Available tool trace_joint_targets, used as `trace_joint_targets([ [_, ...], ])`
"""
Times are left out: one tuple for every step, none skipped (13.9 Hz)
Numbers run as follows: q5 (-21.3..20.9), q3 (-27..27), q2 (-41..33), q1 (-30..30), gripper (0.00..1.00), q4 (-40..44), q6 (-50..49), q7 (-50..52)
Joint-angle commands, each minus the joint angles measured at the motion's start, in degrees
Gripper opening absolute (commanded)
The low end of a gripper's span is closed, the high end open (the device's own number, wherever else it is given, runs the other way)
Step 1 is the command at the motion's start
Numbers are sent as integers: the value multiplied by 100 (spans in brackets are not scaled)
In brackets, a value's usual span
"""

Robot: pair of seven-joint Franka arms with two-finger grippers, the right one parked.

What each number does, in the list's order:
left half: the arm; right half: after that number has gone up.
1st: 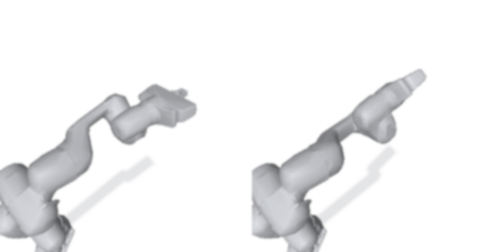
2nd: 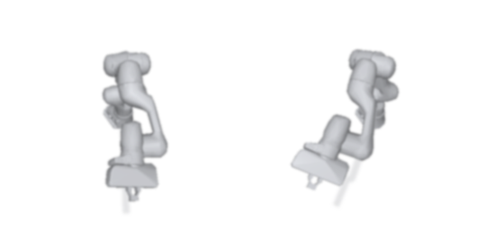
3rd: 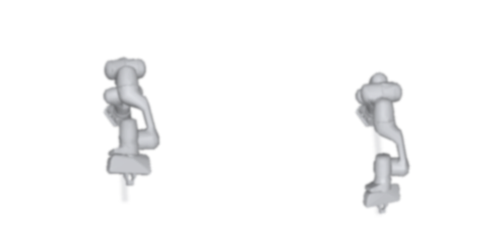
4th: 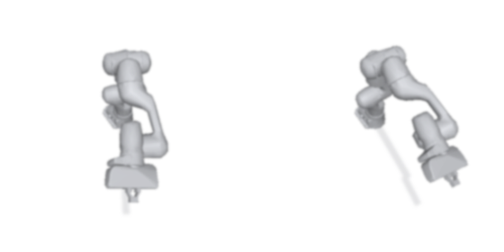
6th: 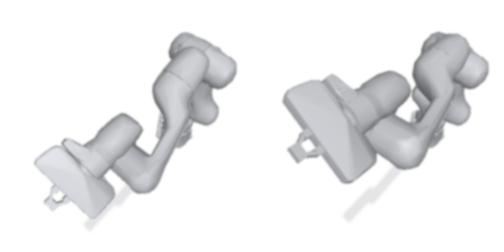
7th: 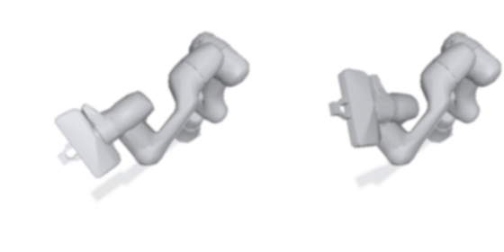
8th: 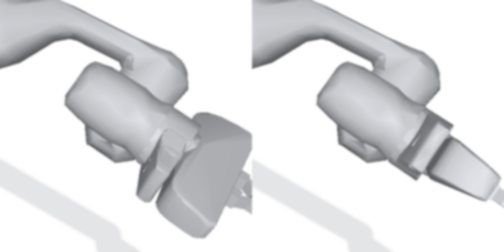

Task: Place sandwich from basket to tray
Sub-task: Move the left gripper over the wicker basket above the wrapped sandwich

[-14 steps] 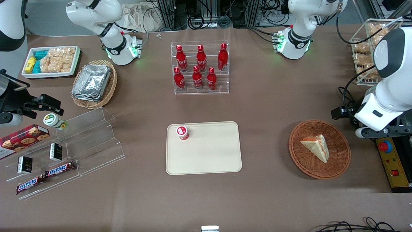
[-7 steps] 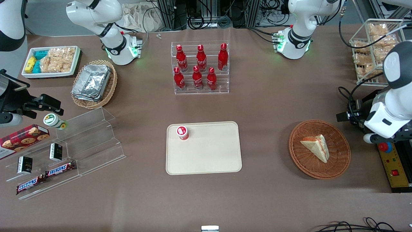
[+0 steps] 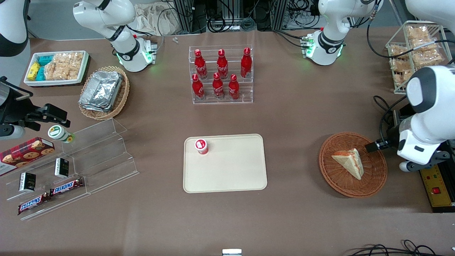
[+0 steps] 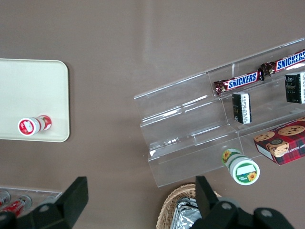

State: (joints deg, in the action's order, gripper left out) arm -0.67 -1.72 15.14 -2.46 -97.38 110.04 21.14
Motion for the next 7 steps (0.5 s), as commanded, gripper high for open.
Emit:
trace_joint_targets([
  [49,5,-64,8,99,-325,343,364],
  [49,5,-3,0,99,-342,395,495],
  [49,5,129,-9,99,-369,431,757],
  [49,14,330,-9,99,-360,483,1099],
  [-12,14,436,-27,99,-378,588,1364],
  [-21,14,551,-44,99,-378,702,1532],
  [-21,23,613,-44,99,-395,825,1742],
])
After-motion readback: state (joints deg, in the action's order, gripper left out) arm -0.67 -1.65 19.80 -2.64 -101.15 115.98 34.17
